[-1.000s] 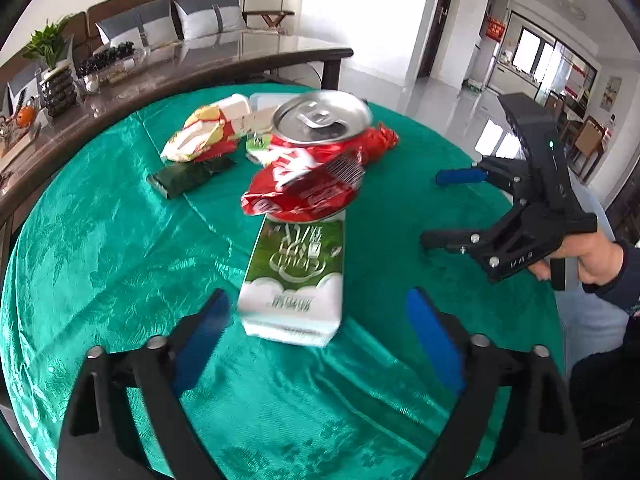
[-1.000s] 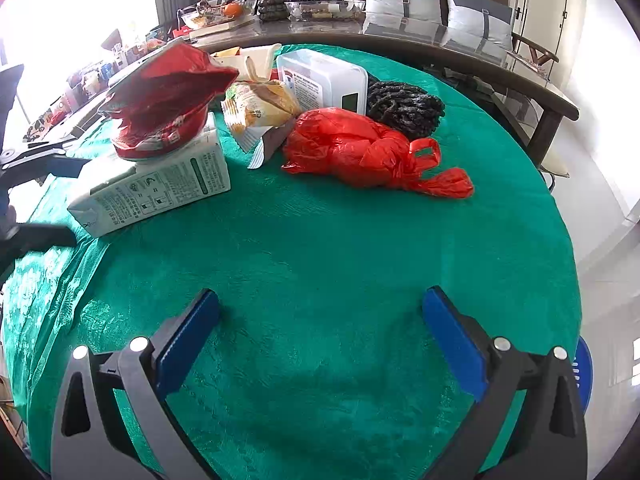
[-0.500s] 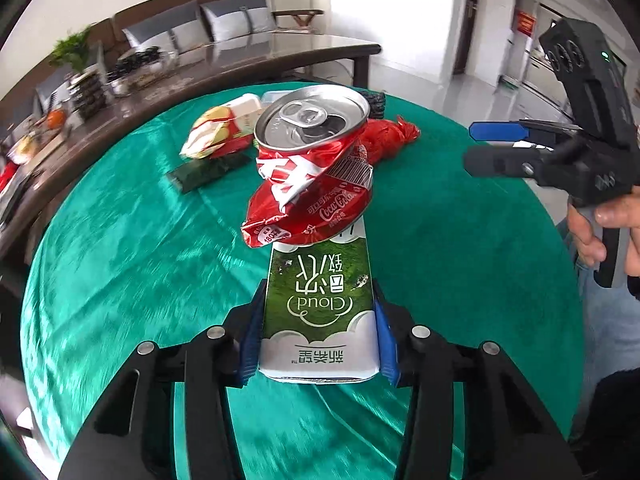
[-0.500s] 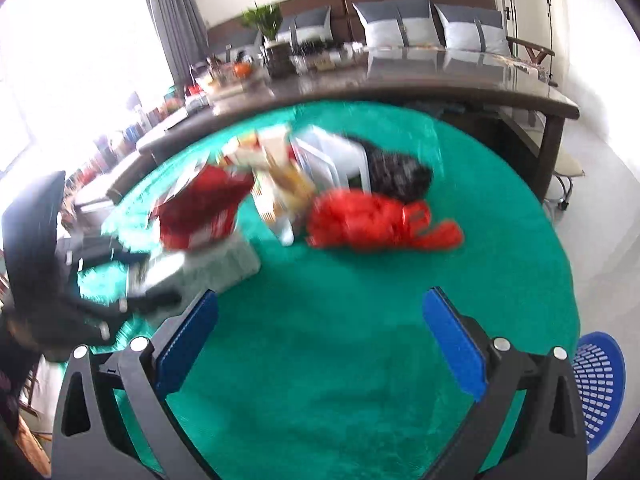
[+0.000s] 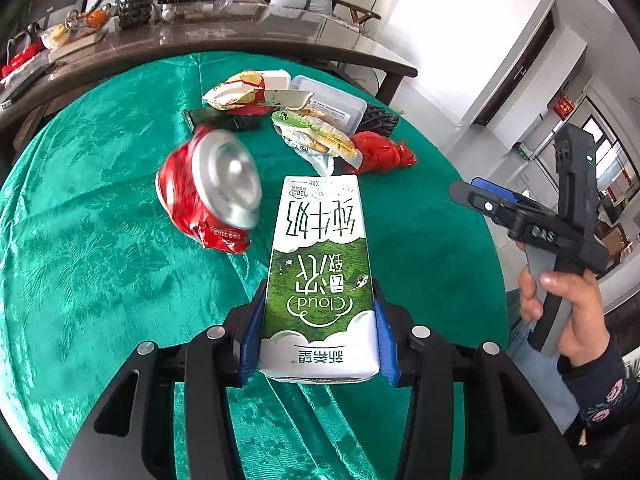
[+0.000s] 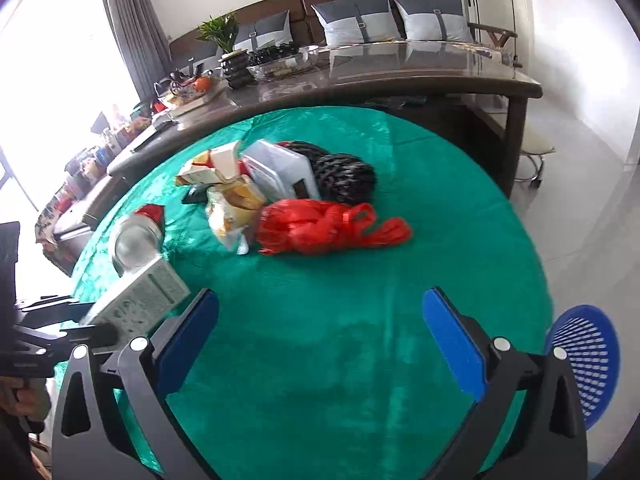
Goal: Collect trash
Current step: 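Grasp the white-green milk carton with the left tool while the right tool grasps the red plastic bag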
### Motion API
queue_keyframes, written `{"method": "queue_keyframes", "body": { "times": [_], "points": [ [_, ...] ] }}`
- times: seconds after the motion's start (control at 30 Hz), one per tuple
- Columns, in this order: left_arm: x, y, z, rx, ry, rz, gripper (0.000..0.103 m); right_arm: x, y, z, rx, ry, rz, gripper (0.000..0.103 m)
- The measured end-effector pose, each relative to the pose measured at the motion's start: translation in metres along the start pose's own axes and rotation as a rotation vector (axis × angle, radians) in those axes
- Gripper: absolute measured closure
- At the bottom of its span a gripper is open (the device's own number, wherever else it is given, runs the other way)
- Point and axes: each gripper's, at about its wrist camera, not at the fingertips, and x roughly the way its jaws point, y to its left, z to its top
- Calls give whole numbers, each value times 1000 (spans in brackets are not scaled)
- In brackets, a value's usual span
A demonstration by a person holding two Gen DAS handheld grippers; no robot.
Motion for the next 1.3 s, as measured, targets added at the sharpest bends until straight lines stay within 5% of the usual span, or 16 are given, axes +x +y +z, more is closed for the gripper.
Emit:
{"method": "queue_keyframes", "body": {
  "times": [0.3, 0.47, 0.63, 0.7, 0.83, 1.03, 1.13, 1.2, 1.27, 1.3],
  "points": [
    [-23, -5, -50, 3, -67, 140, 56, 48, -12, 45, -115, 7, 55, 5],
    [-21, -2, -53, -33, -91, 206, 56, 78, -10, 55, -135, 171, 359, 5],
    [-9, 2, -43, -70, -119, 230, 55, 36, 24, 16, -244, 301, 656, 8],
    [-1, -3, -40, -59, -123, 257, 55, 16, 32, 10, -319, 265, 594, 8],
    [9, -9, -36, -33, -128, 295, 38, 21, 36, 27, -372, 210, 357, 8],
    [3, -6, -26, -13, -133, 326, 30, 51, 75, 33, -450, 272, 317, 9],
    [10, -2, -19, -9, -102, 320, 30, 62, 94, 30, -507, 304, 258, 25],
    [14, 0, -14, -10, -81, 315, 31, 72, 97, 32, -512, 333, 231, 46],
    [17, 1, -11, -11, -65, 307, 49, 73, 89, 35, -487, 343, 207, 74],
    [16, 2, -10, -13, -61, 294, 55, 69, 84, 37, -464, 338, 214, 75]
  ]
}}
